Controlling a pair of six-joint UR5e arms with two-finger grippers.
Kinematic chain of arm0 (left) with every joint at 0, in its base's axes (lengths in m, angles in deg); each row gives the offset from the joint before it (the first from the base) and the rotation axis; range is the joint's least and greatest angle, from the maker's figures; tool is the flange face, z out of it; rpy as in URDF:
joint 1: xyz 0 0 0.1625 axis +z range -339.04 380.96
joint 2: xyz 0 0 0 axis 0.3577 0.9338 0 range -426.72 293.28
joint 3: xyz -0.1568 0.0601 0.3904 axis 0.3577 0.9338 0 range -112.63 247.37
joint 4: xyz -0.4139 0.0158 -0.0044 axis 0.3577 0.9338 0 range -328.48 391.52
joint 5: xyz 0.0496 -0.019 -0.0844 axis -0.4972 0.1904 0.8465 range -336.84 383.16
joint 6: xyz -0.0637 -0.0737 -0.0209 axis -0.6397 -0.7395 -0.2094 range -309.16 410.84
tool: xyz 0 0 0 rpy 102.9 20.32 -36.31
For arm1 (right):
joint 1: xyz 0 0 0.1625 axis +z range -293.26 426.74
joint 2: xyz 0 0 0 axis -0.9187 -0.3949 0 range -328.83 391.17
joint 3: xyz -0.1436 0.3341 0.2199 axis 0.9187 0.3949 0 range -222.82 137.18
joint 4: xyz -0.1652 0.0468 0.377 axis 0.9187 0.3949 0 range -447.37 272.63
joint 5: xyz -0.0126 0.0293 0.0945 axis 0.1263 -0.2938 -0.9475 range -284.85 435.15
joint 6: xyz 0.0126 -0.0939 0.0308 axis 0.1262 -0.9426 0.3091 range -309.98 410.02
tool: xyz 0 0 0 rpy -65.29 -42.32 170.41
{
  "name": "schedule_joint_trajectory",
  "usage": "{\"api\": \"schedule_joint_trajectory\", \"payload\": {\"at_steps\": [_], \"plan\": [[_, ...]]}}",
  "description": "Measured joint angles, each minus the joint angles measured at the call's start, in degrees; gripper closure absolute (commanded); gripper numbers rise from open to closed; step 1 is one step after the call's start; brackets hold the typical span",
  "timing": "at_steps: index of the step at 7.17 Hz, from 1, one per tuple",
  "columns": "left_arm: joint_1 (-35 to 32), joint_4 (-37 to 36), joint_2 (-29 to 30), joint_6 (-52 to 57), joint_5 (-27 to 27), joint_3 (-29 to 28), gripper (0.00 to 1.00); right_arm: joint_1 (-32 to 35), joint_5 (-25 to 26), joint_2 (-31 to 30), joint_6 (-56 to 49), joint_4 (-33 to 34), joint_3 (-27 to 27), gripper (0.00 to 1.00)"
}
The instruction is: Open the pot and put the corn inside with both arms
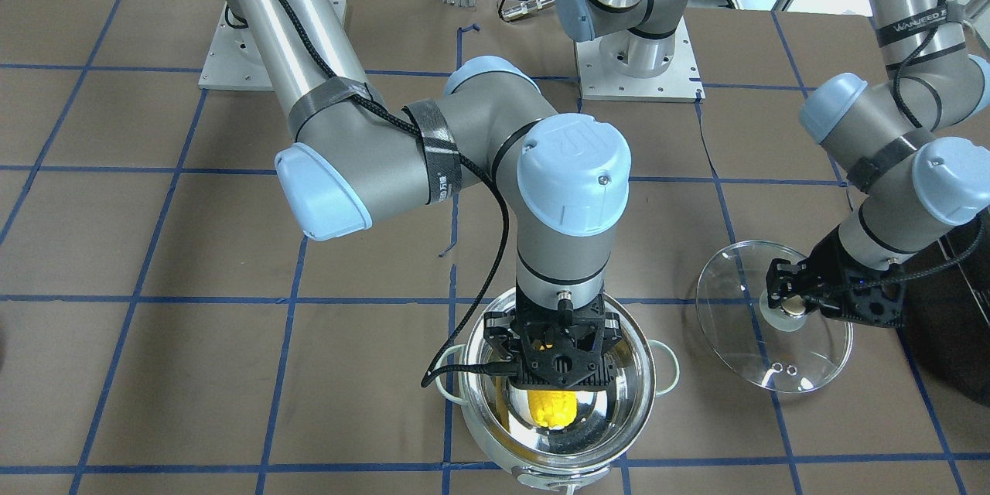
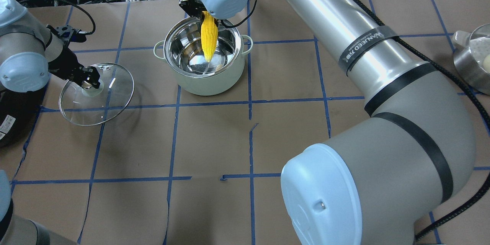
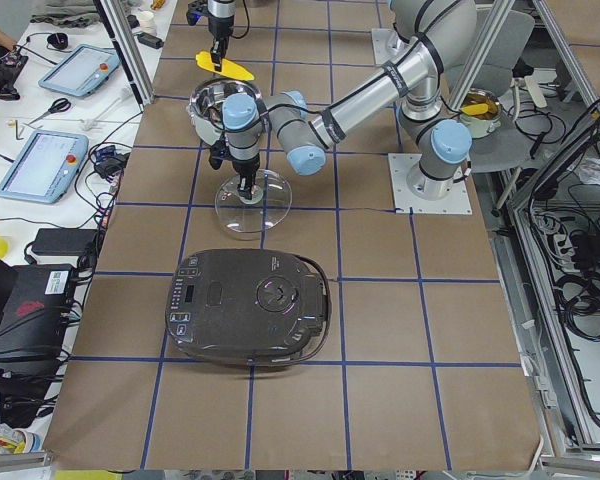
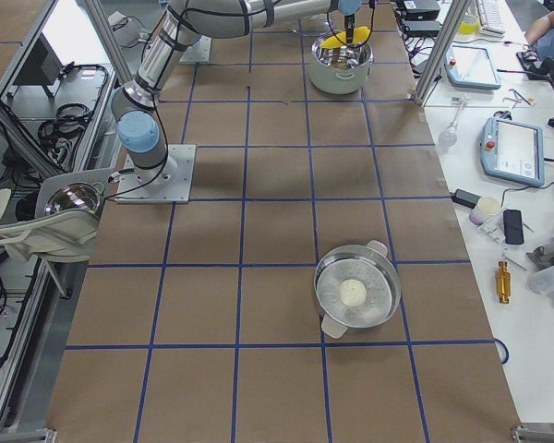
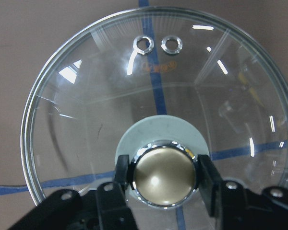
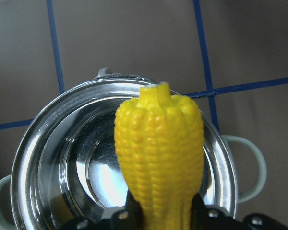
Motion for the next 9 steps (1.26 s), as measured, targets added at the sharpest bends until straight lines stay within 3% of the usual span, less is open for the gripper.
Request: {"api": "schedule_joint_trajectory", "payload": {"at_steps": [1,3,5,7,8,9], "plan": [[0.0,-0.3,0.0,-0.1,0.2,0.7,0.68,0.1,-0.1,0.1,-2.1,0.2,-0.1,0.0],[0.1,-0.5,0.1,-0.4,0.3,1.7,0.4,0.1,-0.2,-0.8,-3.0,0.1,-0.9,0.0],[0.1,-0.7,0.2,-0.9,0.2,1.9,0.24,-0.2,0.2,-3.3,-4.4,-0.1,-4.4,0.0],[0.1,-0.7,0.3,-1.6,0.1,1.7,0.12,-4.0,0.2,-9.1,-8.0,-5.5,-7.9,0.0],[0.1,-0.7,0.1,-2.4,0.0,1.2,0.0,-8.2,0.1,-13.6,-10.7,-8.1,-11.8,0.0],[-0.4,-0.6,-0.5,-3.5,-0.1,0.1,0.0,-12.8,0.3,-19.0,-13.9,-9.2,-17.8,0.0]]}}
